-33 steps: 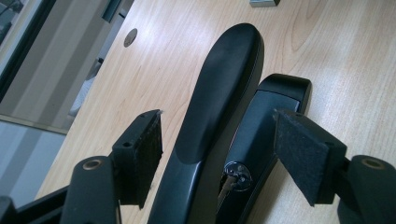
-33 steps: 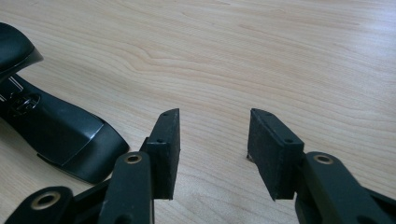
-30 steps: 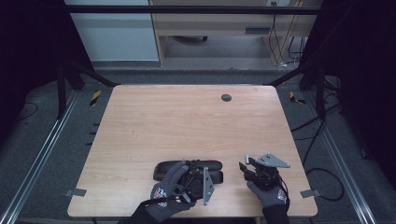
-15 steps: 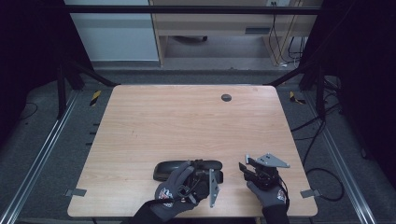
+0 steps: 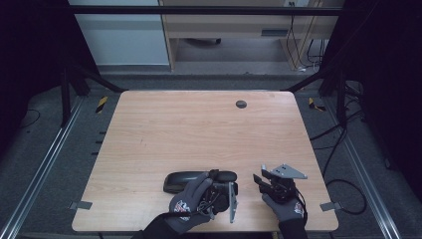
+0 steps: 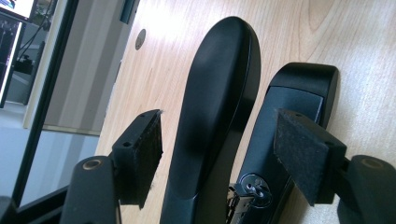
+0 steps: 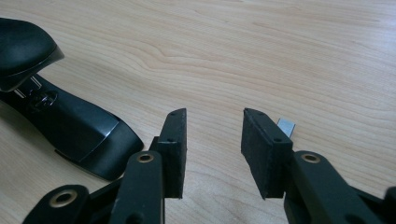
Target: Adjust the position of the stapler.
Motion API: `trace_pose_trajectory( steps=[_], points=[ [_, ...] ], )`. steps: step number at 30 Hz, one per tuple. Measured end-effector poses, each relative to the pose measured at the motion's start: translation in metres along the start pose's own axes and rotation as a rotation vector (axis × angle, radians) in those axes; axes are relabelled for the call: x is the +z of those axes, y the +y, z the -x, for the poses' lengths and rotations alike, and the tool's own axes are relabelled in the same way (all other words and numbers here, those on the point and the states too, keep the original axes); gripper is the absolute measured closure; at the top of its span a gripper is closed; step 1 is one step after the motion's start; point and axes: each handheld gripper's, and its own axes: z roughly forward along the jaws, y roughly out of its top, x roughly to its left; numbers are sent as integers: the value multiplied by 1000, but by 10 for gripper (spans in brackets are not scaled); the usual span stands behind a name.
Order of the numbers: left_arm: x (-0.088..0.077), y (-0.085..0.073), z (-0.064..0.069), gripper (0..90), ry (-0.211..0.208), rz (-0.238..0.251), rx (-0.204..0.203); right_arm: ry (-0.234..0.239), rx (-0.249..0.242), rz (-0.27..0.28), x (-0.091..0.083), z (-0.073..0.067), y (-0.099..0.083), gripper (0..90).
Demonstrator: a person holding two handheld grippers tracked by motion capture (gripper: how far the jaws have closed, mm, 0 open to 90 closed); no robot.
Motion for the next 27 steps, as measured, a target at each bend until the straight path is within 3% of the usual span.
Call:
trace_pose_trajectory(
  steps=[27],
  points=[
    [17,6,4,480,74,-28,55,84,6,-39,7,-14,-1,808]
  ],
)
